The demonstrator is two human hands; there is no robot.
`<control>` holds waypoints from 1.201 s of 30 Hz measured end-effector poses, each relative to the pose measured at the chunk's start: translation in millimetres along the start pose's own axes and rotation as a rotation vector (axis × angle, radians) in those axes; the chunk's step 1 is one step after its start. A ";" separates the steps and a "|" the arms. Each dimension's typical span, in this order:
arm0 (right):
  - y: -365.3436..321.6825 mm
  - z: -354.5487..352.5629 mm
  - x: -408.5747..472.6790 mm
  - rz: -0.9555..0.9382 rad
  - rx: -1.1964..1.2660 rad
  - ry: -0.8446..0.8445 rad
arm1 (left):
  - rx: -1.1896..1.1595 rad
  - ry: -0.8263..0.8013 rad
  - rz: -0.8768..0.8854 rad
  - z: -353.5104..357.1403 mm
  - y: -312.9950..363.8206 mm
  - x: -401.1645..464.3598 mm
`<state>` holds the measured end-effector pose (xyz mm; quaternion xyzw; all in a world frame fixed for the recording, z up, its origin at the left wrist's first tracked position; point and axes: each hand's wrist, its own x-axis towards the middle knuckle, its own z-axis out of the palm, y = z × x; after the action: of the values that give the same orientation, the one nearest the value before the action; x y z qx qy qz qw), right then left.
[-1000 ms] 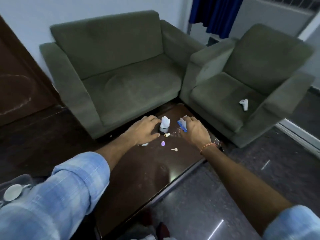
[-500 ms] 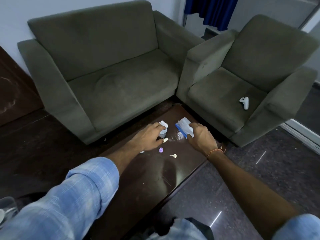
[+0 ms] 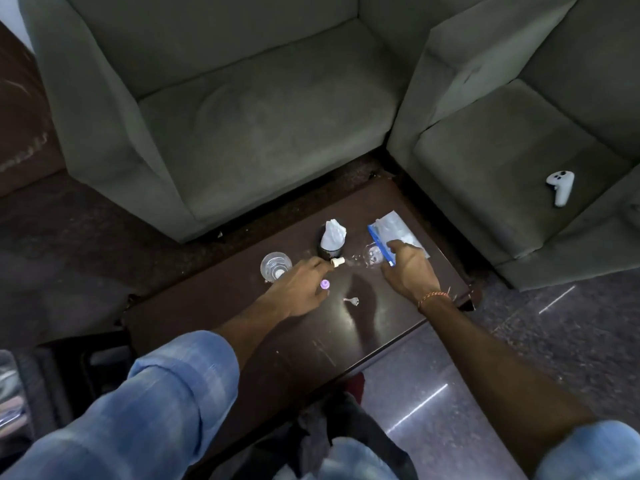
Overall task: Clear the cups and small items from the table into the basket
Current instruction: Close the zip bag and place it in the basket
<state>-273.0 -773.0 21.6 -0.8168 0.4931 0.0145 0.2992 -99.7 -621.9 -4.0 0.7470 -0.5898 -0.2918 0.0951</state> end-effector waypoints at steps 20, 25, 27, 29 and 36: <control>184.6 138.1 157.7 0.989 0.632 0.124 | -0.226 -0.077 -0.062 178.2 23.2 81.0; 182.1 144.6 173.8 1.036 0.692 0.150 | -0.240 -0.041 -0.072 178.5 17.6 70.9; 183.4 143.1 177.5 1.033 0.742 0.147 | -0.244 -0.034 -0.086 174.7 16.1 65.0; 181.6 140.2 175.1 0.986 0.812 0.206 | -0.251 -0.026 -0.100 169.0 14.9 58.6; 152.0 91.5 103.3 0.641 0.983 0.376 | -0.373 0.078 -0.165 130.0 23.0 30.6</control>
<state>-319.0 -860.2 -158.5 -0.3829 0.7072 -0.2697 0.5296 -185.9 -630.9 -108.2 0.7729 -0.4584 -0.3735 0.2304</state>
